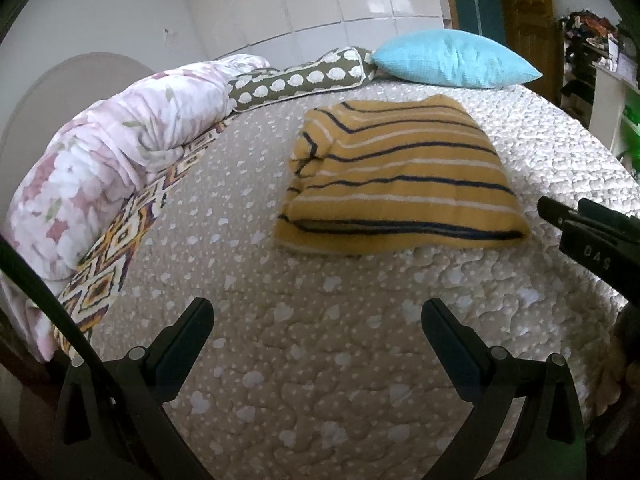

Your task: Fold small clothes

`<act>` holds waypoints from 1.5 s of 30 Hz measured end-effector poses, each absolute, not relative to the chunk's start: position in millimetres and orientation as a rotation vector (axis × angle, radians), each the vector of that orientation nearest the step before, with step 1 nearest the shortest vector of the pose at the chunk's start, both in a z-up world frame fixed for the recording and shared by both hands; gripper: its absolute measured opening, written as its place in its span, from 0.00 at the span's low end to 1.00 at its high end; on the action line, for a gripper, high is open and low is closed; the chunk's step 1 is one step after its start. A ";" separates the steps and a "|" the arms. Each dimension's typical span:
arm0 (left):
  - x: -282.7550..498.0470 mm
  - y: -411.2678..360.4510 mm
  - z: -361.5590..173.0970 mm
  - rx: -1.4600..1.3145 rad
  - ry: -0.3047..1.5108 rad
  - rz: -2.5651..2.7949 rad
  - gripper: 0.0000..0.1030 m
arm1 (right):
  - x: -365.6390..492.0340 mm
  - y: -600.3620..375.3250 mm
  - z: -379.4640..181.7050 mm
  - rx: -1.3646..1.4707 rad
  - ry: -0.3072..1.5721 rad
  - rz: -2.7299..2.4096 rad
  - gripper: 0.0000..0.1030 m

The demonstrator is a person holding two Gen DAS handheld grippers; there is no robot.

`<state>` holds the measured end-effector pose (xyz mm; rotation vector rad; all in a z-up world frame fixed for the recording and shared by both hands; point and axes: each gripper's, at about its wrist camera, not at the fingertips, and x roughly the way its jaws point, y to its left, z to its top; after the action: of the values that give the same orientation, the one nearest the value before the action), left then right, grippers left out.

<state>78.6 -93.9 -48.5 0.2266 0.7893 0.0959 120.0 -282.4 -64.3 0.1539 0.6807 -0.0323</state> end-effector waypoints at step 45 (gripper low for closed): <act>86.8 -92.7 -79.2 0.210 0.931 0.078 1.00 | 125.3 -290.7 -72.8 0.152 0.700 -0.033 0.68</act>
<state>86.8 -92.7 -79.2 0.2102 0.9313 0.0784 125.3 -290.7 -72.8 0.1521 0.6998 -0.0335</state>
